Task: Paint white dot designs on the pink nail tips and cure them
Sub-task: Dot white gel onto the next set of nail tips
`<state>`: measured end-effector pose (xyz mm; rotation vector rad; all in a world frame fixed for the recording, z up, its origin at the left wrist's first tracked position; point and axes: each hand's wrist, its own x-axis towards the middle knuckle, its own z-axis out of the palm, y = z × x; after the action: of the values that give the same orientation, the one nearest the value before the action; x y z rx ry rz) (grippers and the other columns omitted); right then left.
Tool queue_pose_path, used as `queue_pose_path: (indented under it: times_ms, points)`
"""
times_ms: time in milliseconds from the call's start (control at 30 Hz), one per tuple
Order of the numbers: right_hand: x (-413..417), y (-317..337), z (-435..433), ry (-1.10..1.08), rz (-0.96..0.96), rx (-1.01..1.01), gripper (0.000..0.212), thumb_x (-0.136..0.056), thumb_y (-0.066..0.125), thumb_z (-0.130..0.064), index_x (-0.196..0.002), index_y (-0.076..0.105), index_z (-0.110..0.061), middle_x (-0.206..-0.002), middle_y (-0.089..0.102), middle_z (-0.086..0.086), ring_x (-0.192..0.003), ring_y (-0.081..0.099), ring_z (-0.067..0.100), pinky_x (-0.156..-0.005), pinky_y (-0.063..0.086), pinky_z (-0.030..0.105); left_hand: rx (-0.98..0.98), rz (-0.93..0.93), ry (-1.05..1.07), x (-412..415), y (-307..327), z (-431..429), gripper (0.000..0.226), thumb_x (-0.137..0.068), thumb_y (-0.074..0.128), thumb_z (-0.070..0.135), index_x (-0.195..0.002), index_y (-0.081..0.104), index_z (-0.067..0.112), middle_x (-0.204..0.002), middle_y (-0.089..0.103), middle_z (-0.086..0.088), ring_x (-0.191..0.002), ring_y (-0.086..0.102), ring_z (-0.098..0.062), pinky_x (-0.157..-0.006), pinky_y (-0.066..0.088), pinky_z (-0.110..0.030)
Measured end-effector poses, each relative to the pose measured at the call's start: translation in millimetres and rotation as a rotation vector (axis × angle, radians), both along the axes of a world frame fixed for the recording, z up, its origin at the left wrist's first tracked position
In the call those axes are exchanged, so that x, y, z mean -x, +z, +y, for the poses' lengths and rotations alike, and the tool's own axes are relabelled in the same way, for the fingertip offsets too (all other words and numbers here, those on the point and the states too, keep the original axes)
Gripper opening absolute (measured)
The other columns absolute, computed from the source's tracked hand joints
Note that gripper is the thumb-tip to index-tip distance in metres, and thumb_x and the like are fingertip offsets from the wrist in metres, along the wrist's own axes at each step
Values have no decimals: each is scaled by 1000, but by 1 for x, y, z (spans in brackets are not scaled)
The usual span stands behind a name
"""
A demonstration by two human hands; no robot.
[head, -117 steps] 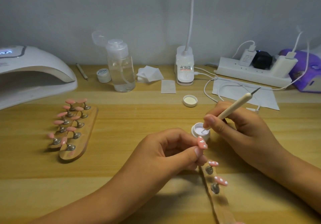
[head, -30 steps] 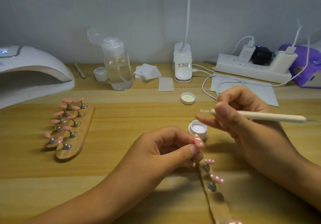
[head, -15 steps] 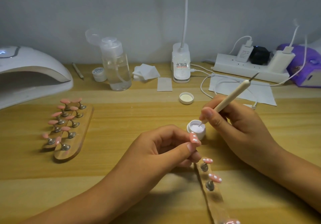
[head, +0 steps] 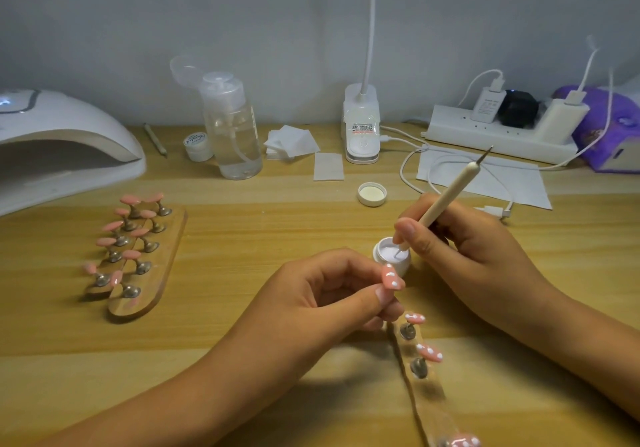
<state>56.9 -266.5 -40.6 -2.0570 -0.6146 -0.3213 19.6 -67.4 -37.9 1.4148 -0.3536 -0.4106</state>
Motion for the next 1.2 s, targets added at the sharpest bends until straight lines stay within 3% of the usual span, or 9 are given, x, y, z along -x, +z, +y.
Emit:
queue_pose_path:
  times_ms: [233, 400, 600, 733, 833, 933, 1100, 1200]
  points:
    - [0, 1, 0, 0, 13, 6, 23, -90, 50, -43, -87, 62, -24, -82, 62, -12, -74, 58, 13, -65, 44, 19, 6, 5, -2, 0, 0, 0, 11, -81, 65, 18, -89, 73, 17, -83, 74, -6, -85, 70, -14, -74, 54, -20]
    - [2, 2, 0, -5, 5, -46, 19, -92, 53, -38, -87, 63, -23, -80, 62, -8, -72, 57, 17, -64, 46, 27, 20, 17, 5, 0, -1, -1, 11, -81, 65, 16, -89, 73, 13, -83, 74, -7, -84, 70, -13, -73, 54, -19]
    - [6, 12, -4, -31, 66, -424, 7, -88, 62, -26, -90, 65, -19, -84, 65, -7, -78, 58, 7, -74, 48, 18, 25, 21, 7, 0, -1, -1, 11, -82, 65, 16, -89, 73, 13, -84, 74, -7, -84, 70, -11, -72, 53, -18]
    - [8, 11, -6, 14, 233, -638, 13, -78, 68, -17, -79, 57, -24, -76, 54, -2, -75, 50, 16, -82, 45, 35, 20, 20, 4, 0, -1, -1, 13, -82, 65, 17, -91, 74, 16, -84, 74, -7, -84, 70, -12, -72, 53, -18]
    - [13, 13, -5, 160, 357, -661, 20, -74, 70, -16, -72, 51, -22, -67, 51, -5, -64, 50, 8, -82, 50, 35, 7, 6, 10, 0, -1, -1, 14, -81, 66, 19, -92, 74, 17, -85, 74, -6, -84, 70, -11, -72, 53, -17]
    - [16, 14, -1, 242, 410, -666, 19, -78, 64, -21, -64, 51, -23, -58, 48, -4, -53, 44, 6, -83, 51, 45, 11, -8, 7, 1, -1, -1, 17, -81, 68, 22, -94, 74, 14, -86, 74, -7, -84, 70, -10, -73, 53, -17]
    - [19, 15, 3, 322, 452, -724, 29, -75, 79, -28, -63, 53, -21, -54, 49, -3, -50, 47, 4, -73, 57, 28, 33, -3, 5, 1, 0, -1, 18, -79, 66, 19, -93, 74, 11, -84, 74, -5, -82, 70, -8, -71, 52, -14]
    - [20, 15, 4, 298, 457, -676, 33, -70, 81, -38, -62, 53, -23, -56, 52, -2, -51, 49, 4, -57, 47, 13, 31, -1, 11, 0, -1, -2, 17, -78, 66, 19, -91, 74, 12, -82, 74, -4, -79, 70, -7, -70, 51, -14]
